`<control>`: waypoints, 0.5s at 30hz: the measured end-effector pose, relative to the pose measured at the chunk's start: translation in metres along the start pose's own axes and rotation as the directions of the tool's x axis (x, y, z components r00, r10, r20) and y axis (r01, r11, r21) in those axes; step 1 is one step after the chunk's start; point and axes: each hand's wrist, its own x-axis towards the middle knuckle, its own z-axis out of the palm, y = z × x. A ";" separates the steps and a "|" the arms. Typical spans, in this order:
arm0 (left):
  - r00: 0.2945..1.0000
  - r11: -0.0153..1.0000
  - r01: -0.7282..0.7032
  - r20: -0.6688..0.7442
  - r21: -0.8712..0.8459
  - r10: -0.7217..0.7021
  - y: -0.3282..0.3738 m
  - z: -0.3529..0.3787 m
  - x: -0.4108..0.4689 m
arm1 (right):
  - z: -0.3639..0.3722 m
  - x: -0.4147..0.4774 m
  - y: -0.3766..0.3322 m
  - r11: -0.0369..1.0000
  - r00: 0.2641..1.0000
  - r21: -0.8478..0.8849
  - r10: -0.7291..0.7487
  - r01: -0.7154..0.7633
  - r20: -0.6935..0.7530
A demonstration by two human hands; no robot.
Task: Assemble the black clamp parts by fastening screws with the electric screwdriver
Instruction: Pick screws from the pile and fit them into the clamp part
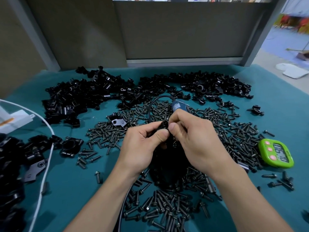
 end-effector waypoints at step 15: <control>0.998 0.986 -0.011 -0.063 0.165 0.021 0.001 -0.003 -0.001 | -0.006 -0.002 -0.001 1.000 0.999 0.012 0.002 -0.002 0.032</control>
